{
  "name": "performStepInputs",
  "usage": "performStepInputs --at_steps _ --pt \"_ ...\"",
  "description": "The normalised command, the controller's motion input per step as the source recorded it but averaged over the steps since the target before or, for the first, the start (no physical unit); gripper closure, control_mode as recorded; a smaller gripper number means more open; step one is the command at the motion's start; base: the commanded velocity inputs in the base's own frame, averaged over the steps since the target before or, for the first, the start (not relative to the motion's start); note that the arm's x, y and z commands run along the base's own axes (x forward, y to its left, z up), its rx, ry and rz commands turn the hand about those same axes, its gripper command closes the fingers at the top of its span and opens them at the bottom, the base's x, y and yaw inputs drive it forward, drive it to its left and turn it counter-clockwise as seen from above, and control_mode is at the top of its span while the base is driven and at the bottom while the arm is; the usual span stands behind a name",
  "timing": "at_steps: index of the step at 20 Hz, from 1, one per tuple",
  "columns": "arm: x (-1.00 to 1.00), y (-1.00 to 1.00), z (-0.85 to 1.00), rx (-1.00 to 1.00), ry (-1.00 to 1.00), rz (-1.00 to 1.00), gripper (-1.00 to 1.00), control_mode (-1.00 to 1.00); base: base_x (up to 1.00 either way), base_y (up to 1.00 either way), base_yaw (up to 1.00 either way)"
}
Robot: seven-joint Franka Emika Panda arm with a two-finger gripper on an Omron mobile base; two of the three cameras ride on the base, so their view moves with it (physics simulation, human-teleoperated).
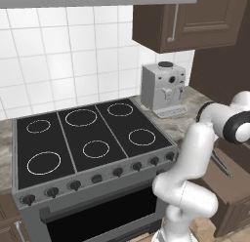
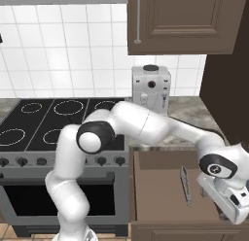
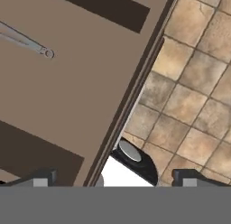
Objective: Take the tongs from the drawer on the left and place them on the dining counter next to the tray containing the kebab skewer.
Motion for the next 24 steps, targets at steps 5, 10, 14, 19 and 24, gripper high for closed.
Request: performStepInputs --at_steps 5,10,14,19,24 --pt "0.05 0.97 0.4 -0.19 -0.33 0.46 -1.0 -1.0 0.0 0.0 0.0" --pt "0.23 1.0 0.01 -0.23 -0.19 0.41 -1.0 -1.0 0.0 0.0 0.0" --pt "0.51 0.85 0.0 -0.15 -0.01 0.42 -1.0 -1.0 0.0 0.0 0.0" --pt "0.68 0.44 0.0 -0.15 0.15 0.3 -1.0 -1.0 0.0 0.0 0.0" --pt "0.22 -0.04 -0.01 -0.02 0.04 0.09 -1.0 -1.0 0.0 0.0 0.0"
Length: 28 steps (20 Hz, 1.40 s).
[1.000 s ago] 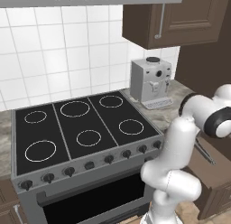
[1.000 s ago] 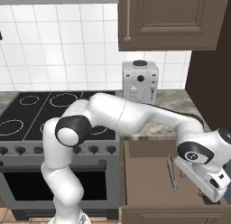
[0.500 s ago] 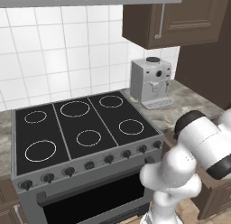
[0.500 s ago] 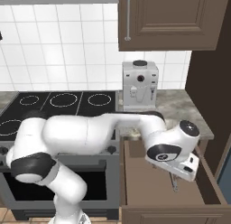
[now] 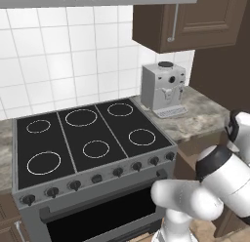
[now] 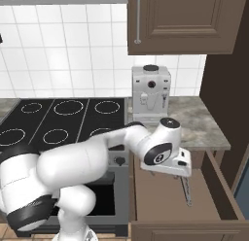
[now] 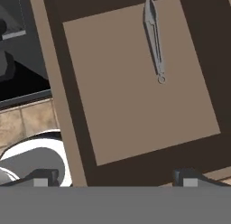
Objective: Take the tongs from the drawer on the left and place them on the dining counter next to the tray containing the kebab skewer.
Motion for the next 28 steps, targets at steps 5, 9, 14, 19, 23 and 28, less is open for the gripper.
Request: performStepInputs --at_steps 5,9,14,19,23,28 --pt "0.31 -0.25 -0.15 0.01 0.06 0.11 -1.0 -1.0 0.0 0.0 0.0" --pt "0.44 -0.3 -0.27 0.0 0.08 0.12 -1.0 -1.0 0.0 0.0 0.0" --pt "0.43 -0.41 -0.3 0.02 0.0 0.12 -1.0 -1.0 0.0 0.0 0.0" --pt "0.18 -0.44 -0.49 0.13 0.0 0.07 -1.0 -1.0 0.0 0.0 0.0" --pt "0.24 -0.28 -0.45 0.21 0.0 0.03 -1.0 -1.0 0.0 0.0 0.0" --pt "0.33 -0.19 -0.3 0.04 -0.02 0.0 -1.0 -1.0 0.0 0.0 0.0"
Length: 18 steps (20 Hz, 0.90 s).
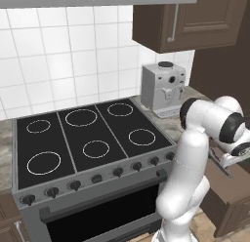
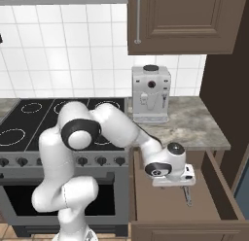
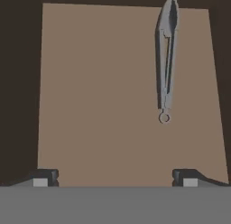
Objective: Take the tongs from the drawer on the left and place them on the dining counter next to the tray containing the kebab skewer.
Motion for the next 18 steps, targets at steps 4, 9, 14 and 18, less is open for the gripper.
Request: performStepInputs --at_steps 4,9,14,18 --pt "0.05 -0.05 -0.02 0.0 0.0 0.01 -1.0 -1.0 0.0 0.0 0.0" --pt "0.14 -0.14 -0.08 0.0 0.0 0.0 -1.0 -1.0 0.0 0.0 0.0" --pt "0.31 -0.35 -0.12 0.02 0.0 0.0 -1.0 -1.0 0.0 0.0 0.0" --pt "0.22 -0.87 -0.05 0.13 0.0 0.03 -1.0 -1.0 0.0 0.0 0.0"
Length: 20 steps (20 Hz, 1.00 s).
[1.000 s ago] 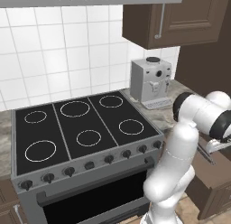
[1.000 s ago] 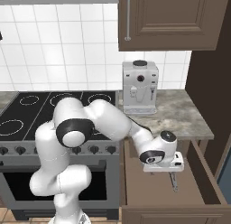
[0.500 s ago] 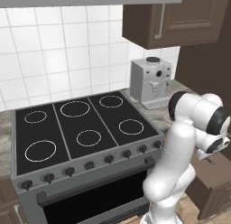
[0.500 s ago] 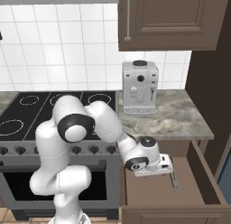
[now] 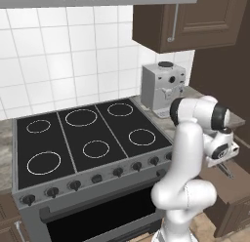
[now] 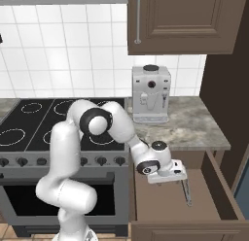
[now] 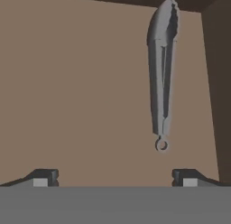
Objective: Take the tongs from the drawer on the left and place them on the dining counter next to the tray containing the kebab skewer.
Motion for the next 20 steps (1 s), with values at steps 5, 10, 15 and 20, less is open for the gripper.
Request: performStepInputs --at_steps 5,10,15,20 --pt "0.01 -0.35 0.0 0.1 0.0 0.02 -1.0 -1.0 0.0 0.0 0.0" --pt "0.01 -0.28 0.06 0.1 0.0 0.0 -1.0 -1.0 0.0 0.0 0.0" --pt "0.19 -0.5 0.0 0.12 0.0 0.0 -1.0 -1.0 0.0 0.0 0.0" --pt "0.35 -0.41 -0.04 0.07 0.0 0.05 -1.0 -1.0 0.0 0.0 0.0"
